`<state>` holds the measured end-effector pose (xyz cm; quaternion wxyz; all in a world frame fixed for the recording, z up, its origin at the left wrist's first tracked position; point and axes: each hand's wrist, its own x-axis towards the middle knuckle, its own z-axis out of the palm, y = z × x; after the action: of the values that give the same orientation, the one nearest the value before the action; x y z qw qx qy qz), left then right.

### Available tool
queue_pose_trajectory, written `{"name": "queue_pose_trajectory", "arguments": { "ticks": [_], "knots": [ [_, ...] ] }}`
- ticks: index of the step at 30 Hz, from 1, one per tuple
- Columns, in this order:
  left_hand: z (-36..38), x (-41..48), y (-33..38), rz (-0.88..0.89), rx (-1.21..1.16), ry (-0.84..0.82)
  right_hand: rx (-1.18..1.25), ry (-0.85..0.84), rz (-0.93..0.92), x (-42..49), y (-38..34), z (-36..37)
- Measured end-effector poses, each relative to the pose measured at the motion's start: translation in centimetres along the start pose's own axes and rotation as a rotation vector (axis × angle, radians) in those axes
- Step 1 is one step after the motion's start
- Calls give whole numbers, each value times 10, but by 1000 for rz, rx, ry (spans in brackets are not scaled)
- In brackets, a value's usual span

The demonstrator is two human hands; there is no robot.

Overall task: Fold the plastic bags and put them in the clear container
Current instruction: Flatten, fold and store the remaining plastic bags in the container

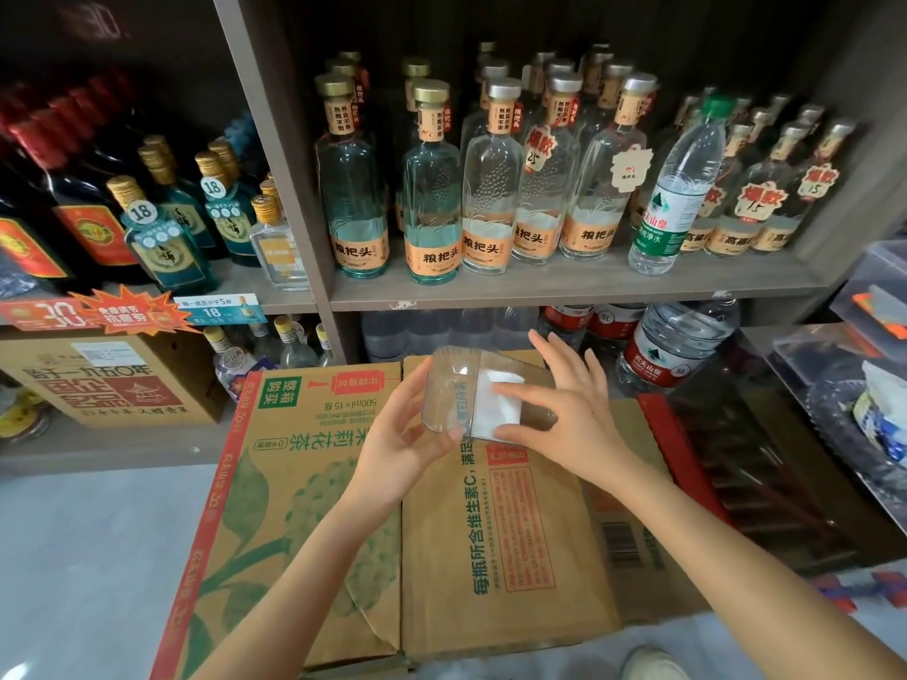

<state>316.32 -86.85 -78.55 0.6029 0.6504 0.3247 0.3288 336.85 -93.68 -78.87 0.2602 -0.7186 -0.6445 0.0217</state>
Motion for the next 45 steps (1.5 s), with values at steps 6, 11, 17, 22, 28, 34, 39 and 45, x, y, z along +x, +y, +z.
{"name": "queue_pose_trajectory", "arguments": {
  "ticks": [6, 11, 17, 22, 28, 34, 39, 45],
  "knots": [
    [-3, 0, -5, -1, 31, -10, -235, -103, 60, 16, -14, 1],
    [-4, 1, -11, -19, 37, -6, -310, -166, 162, 22, -24, 7],
    [-1, 2, -7, -12, 44, 4, -286, -213, 193, 28, -23, 7],
    [-1, -1, -6, -24, 35, -1, -100, -239, 239, 22, -19, -2],
    [-1, -4, -8, -22, 29, 11, 100, -186, 269, 14, -19, -15],
    [3, 12, -1, -57, 94, 28, 259, 20, 367, -11, -25, -39],
    [8, 26, 10, -104, 153, 43, 447, 133, 397, -49, -31, -37],
    [-24, -29, -2, -25, 444, 181, 547, 166, 337, -112, -66, -12]
  ]
}}
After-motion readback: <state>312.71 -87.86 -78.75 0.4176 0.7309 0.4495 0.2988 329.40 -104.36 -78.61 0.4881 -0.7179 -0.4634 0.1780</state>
